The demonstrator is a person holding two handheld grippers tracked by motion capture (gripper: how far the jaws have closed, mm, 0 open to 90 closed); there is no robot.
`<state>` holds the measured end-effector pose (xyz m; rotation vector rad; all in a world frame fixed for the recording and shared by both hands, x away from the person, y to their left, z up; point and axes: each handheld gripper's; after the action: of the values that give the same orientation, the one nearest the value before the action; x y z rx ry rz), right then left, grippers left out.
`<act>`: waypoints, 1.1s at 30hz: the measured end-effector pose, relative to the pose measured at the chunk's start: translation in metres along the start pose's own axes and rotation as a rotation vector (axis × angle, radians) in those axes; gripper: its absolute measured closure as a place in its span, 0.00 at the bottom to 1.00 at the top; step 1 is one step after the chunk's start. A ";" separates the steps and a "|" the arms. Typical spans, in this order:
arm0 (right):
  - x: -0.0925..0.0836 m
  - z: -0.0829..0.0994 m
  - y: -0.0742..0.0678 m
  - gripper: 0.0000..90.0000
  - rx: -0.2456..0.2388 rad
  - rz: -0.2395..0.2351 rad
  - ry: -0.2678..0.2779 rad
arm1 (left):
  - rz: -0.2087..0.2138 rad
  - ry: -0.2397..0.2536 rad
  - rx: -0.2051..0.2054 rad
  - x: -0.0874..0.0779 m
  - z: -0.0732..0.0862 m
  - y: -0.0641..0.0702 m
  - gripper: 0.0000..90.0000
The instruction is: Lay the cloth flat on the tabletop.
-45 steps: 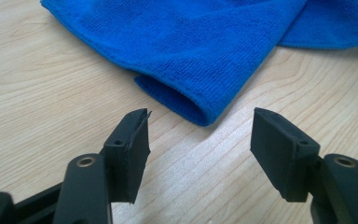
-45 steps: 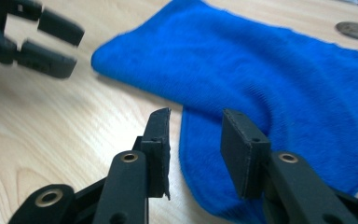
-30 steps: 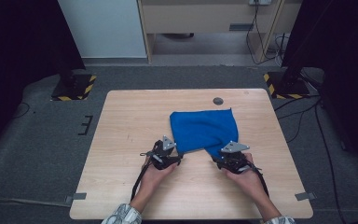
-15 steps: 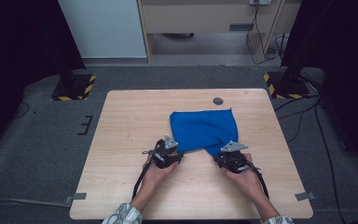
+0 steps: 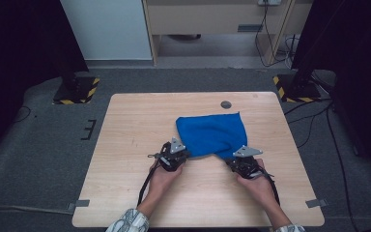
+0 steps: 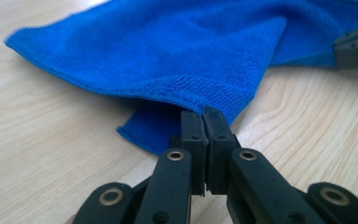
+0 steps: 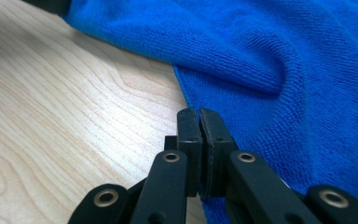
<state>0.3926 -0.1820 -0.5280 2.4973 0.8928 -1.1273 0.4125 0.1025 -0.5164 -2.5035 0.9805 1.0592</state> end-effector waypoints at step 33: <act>-0.030 0.024 0.029 0.99 0.086 0.043 0.033 | -0.008 -0.056 -0.045 0.021 -0.017 -0.047 0.98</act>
<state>0.3814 -0.2288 -0.5218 2.5982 0.8117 -1.1378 0.4639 0.1188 -0.5208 -2.4968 0.9399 1.1547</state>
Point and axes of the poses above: each handheld gripper's, and its own axes: x roughly forward along the jaws, z roughly out of its underside, y roughly to its right, and after that the axes turned 9 degrees about -y, right-handed
